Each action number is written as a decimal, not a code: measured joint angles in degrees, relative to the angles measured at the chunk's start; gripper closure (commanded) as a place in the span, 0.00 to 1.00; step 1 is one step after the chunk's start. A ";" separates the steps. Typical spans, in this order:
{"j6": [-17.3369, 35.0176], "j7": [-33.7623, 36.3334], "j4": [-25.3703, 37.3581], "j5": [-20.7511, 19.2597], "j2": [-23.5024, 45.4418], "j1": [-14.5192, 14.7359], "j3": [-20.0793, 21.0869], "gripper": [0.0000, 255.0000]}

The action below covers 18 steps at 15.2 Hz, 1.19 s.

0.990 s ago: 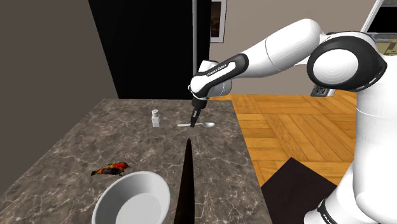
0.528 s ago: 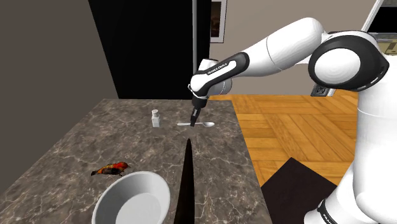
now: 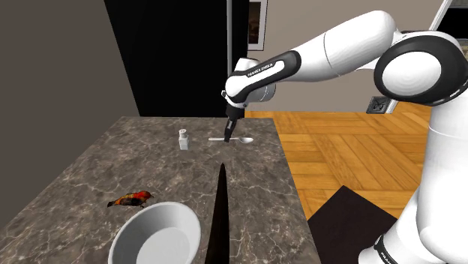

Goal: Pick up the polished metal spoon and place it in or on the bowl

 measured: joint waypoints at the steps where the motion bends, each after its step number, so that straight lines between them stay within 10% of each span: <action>1: -0.81 0.18 0.49 -0.16 -0.32 -0.03 -0.07 1.00; 18: -12.10 3.40 8.26 -2.11 -4.15 -0.03 -0.60 1.00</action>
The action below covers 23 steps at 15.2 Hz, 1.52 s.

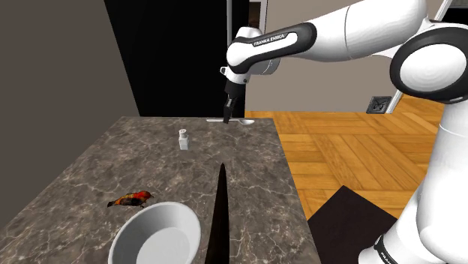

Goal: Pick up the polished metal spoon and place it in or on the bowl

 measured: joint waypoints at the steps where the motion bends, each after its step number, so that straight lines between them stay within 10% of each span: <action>1: -0.77 0.26 0.61 -0.11 -0.19 0.04 0.00 1.00; 23: 7.27 25.60 -13.55 -4.92 -11.19 14.40 10.14 1.00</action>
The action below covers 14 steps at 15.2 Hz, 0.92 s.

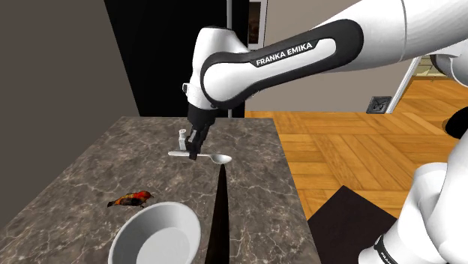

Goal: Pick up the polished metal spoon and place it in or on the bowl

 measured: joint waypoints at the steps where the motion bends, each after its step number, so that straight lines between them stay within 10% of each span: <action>1: 0.00 1.81 0.83 -0.55 0.55 0.88 0.72 1.00; 14: 0.07 21.82 7.36 -7.37 5.28 10.83 7.78 1.00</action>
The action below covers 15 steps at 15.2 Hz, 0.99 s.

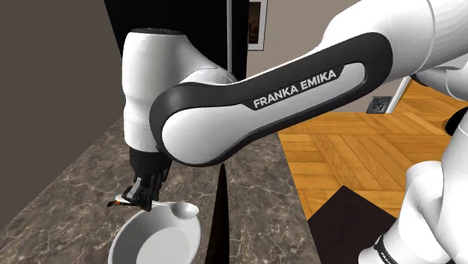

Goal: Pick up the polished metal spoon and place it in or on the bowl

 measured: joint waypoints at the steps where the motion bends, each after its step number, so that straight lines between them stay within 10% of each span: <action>1: 0.12 1.93 1.45 -1.04 1.48 1.09 0.50 1.00; 15: 9.12 4.33 -4.07 -2.80 5.05 2.56 0.79 1.00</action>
